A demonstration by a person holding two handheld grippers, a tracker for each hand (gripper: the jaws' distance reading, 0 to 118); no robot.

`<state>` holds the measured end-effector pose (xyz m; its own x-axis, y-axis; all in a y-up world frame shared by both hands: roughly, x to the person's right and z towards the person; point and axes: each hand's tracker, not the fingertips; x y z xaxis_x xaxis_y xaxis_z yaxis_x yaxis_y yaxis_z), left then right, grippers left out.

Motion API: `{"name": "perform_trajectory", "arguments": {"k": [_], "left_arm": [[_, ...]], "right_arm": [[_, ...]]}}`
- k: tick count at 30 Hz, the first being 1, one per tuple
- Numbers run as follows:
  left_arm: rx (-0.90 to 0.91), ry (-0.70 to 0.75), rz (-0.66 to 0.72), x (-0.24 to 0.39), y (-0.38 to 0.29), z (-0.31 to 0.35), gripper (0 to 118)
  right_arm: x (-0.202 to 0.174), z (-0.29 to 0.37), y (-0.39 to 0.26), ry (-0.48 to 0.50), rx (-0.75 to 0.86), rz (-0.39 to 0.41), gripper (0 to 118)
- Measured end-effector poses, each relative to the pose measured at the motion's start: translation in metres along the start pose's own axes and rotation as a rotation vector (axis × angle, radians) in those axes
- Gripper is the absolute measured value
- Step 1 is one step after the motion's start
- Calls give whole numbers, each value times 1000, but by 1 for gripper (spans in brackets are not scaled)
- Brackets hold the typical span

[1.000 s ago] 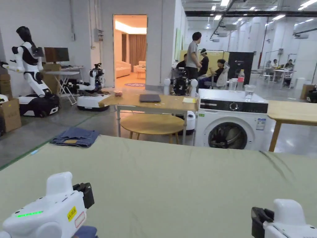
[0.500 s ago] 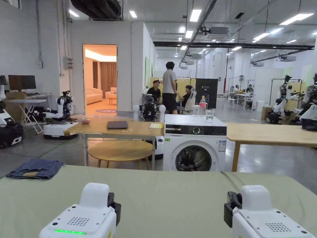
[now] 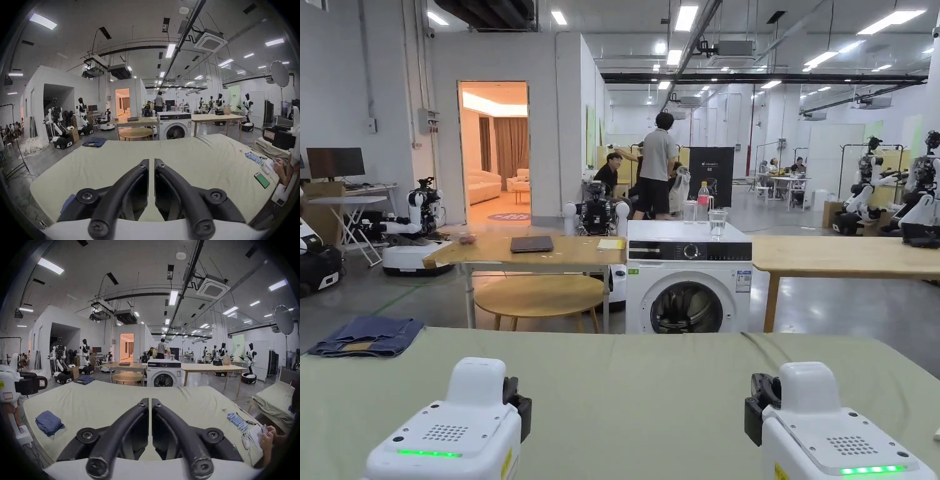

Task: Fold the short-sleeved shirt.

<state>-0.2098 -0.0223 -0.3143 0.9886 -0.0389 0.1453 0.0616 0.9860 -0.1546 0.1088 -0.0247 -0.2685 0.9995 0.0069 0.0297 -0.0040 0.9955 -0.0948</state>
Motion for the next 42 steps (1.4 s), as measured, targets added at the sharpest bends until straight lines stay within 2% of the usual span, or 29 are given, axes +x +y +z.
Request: {"name": "perform_trajectory", "arguments": {"k": [2,3,5,8,9,10,11,14,18,24,27,29,32,42], "left_arm": [[0,3,-5,2,0,0,8],[2,2,-8,3,0,-1,15],[7,-1,-12,4,1,0,31],[17,7,-5,6,1,1,59],[17,0,8,5,1,1,79],[14,-9,20,5,1,0,95],[14,-16,21,4,0,-1,103],[24,-16,12,6,-2,-1,105],[6,-28,9,7,-3,-2,105],[16,-38,2,9,-2,1,105],[17,-35,-9,11,0,3,105],[21,-36,-15,12,2,5,105],[34,-36,-17,12,4,8,105],[44,-29,-24,14,5,15,105]], "right_arm": [[1,-1,0,0,-3,-1,2],[2,-2,0,1,-2,-2,3],[2,-1,1,2,0,-6,17],[4,-2,0,13,-4,-19,77],[5,-2,0,12,-3,-21,99],[5,-1,0,11,3,-21,109],[4,-1,-1,7,11,-18,113],[-1,-2,-2,-25,38,16,113],[-6,-9,-3,-28,-6,50,113],[-8,-12,2,15,-64,-54,113],[-11,-11,12,-54,-95,-96,113],[-15,-10,15,-101,-81,-86,113],[-20,-13,14,-97,-82,-61,113],[-25,-7,18,-113,-99,-71,113]]}}
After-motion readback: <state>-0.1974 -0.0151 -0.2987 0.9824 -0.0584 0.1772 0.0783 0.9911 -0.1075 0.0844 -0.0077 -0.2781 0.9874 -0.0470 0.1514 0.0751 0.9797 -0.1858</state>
